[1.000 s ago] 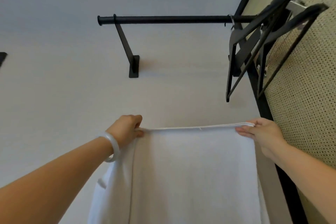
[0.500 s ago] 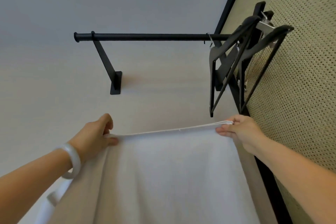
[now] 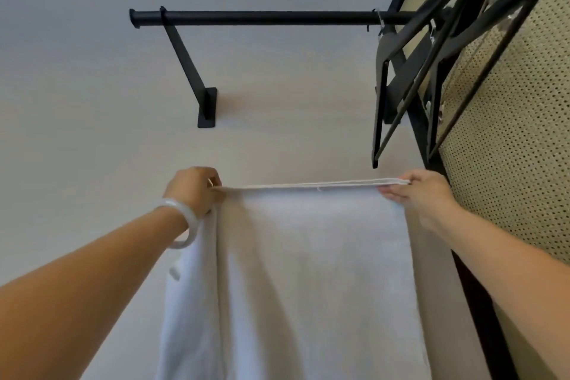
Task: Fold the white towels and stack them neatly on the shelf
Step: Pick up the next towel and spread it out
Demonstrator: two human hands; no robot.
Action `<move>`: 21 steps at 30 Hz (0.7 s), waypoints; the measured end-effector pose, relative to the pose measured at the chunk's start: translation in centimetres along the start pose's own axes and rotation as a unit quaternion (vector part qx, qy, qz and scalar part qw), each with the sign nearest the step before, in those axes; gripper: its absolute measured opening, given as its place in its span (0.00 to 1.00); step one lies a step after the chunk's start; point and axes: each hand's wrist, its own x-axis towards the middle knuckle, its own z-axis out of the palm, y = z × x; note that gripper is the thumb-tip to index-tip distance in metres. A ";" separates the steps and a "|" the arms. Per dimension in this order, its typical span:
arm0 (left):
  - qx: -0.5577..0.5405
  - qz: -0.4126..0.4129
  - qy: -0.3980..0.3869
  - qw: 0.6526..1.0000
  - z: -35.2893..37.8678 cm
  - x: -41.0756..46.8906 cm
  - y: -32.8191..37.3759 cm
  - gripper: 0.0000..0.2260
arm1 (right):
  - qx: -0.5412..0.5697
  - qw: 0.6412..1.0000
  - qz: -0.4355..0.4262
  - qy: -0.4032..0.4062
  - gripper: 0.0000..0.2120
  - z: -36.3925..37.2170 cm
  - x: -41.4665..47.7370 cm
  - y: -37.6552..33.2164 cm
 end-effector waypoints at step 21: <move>0.066 -0.020 -0.377 0.924 6.8 -47.7 -11.1 0.15 | -0.198 0.845 0.497 0.024 0.07 -15.8 -41.5 16.0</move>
